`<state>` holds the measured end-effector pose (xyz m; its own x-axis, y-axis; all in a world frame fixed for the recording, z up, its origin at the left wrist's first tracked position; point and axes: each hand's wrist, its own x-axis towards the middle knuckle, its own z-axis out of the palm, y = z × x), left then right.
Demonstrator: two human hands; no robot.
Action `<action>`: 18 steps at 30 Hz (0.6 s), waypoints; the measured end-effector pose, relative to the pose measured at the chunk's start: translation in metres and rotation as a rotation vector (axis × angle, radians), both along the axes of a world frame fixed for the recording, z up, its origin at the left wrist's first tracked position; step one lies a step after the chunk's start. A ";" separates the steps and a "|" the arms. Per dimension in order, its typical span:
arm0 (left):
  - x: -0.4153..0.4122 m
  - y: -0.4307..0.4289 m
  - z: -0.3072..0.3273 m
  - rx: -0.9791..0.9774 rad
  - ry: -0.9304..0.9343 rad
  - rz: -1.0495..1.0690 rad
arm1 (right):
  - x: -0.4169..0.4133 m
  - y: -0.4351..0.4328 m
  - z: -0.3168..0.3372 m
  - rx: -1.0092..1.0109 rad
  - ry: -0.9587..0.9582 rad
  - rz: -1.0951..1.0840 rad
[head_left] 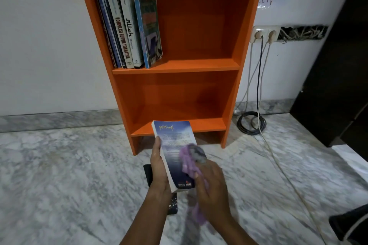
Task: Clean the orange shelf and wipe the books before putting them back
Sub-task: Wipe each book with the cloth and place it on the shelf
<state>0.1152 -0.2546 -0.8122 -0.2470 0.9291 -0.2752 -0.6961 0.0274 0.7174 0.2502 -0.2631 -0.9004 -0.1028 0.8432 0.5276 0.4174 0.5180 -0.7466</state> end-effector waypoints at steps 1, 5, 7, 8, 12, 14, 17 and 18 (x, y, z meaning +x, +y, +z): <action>0.002 0.000 0.000 0.017 -0.021 -0.022 | 0.001 0.001 0.004 -0.091 0.092 -0.071; 0.003 0.005 -0.003 0.065 -0.131 -0.071 | 0.004 0.018 0.038 -0.596 0.538 -0.198; 0.002 0.008 0.001 0.091 -0.115 -0.080 | 0.013 0.031 0.047 -0.831 0.659 -0.004; 0.002 0.009 0.006 0.110 -0.071 -0.103 | 0.017 0.034 0.052 -0.876 0.649 0.138; -0.006 0.010 0.013 0.078 0.329 -0.130 | 0.030 0.039 0.055 -0.846 0.698 0.329; -0.013 0.014 0.010 0.016 0.694 -0.062 | 0.034 0.045 0.060 -0.752 0.740 0.177; -0.004 0.015 0.010 -0.026 0.909 0.043 | 0.031 0.049 0.070 -0.449 0.479 -0.023; 0.006 0.015 0.016 0.003 0.829 -0.042 | 0.026 0.046 0.072 -0.363 0.399 -0.048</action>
